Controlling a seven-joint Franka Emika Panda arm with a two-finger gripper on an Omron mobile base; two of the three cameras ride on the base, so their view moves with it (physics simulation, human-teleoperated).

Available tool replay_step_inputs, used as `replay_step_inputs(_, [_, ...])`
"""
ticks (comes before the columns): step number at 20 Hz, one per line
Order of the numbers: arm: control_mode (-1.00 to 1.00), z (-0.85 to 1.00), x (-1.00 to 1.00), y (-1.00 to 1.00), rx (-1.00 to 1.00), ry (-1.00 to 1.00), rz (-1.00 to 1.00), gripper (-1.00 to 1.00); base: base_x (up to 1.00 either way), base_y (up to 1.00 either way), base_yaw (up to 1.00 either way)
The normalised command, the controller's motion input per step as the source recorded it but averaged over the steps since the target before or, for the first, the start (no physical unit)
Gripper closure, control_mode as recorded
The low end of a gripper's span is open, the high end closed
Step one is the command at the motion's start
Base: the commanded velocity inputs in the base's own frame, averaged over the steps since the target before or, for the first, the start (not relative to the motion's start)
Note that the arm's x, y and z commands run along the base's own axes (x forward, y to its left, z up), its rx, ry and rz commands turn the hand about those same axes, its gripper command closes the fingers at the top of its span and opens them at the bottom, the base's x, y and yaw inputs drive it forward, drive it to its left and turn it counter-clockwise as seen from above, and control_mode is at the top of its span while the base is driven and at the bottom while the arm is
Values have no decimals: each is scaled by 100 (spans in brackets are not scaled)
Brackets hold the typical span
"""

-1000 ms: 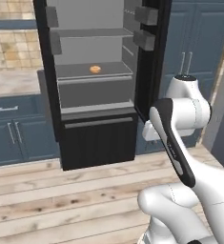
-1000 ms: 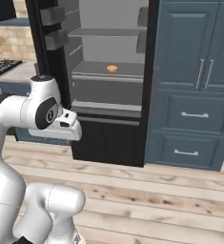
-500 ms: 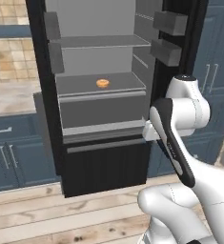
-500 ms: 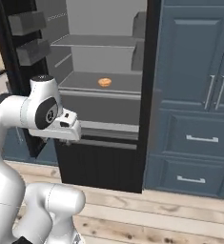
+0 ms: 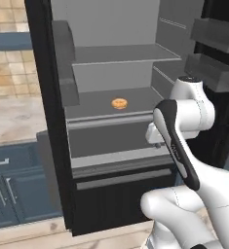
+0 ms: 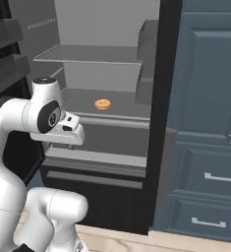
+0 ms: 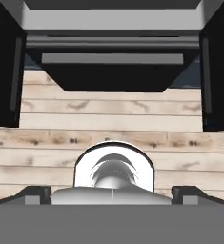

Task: Take the donuts from the fridge and place them on the empty tray on the dining counter.

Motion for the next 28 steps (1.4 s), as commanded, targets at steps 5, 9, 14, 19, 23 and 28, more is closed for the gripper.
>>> replay_step_inputs(5, [100,0,0,0,0,0,0,-100,70,47,0])
replay_step_inputs(9, [100,0,0,0,0,0,0,-100,78,4,0])
replay_step_inputs(14, [100,0,0,0,0,0,0,-100,91,-9,1])
replay_step_inputs(19, [-100,-20,9,-22,0,3,0,-100,22,-4,1])
replay_step_inputs(23, [-100,-16,24,-73,1,0,0,-100,0,0,0])
replay_step_inputs(28, [-100,-5,81,-34,3,0,0,-100,0,0,0])
